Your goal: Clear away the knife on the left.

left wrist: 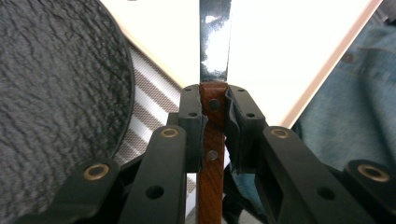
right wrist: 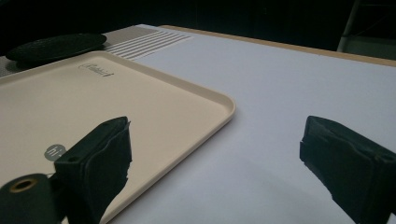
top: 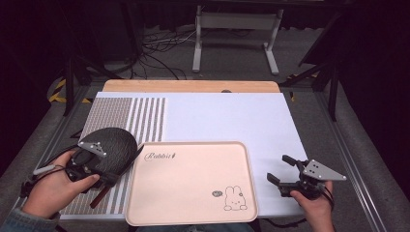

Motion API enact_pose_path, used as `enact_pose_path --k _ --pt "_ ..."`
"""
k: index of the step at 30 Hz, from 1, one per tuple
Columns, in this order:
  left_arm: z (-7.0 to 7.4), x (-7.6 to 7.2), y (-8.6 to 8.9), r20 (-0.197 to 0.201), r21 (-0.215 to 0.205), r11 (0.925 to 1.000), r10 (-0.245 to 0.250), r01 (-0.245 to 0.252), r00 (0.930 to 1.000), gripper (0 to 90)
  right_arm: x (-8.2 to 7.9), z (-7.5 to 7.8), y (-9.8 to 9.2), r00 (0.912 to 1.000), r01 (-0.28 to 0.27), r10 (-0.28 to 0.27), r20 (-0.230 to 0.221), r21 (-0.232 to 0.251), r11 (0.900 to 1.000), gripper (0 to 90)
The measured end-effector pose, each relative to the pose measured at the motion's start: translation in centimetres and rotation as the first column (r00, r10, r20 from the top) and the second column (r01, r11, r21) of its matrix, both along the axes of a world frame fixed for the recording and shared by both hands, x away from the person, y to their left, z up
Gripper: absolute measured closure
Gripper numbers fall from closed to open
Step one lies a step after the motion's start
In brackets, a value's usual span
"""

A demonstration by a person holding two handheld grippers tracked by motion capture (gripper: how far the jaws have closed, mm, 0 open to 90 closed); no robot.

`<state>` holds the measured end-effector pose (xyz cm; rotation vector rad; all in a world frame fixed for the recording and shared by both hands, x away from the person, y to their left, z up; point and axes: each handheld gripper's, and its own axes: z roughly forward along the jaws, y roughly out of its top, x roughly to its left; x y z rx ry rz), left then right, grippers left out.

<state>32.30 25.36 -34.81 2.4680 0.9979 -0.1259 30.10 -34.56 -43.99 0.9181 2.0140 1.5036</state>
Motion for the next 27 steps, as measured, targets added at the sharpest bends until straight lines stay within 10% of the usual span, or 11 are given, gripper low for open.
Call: enact_pose_path --k 27 --pt "-2.0 0.8 -5.7 -0.058 -0.020 0.9997 -0.017 0.016 0.9982 78.1 0.0 0.0 -0.1 1.0000 -0.001 0.001 -0.005 -0.003 1.000 8.7"
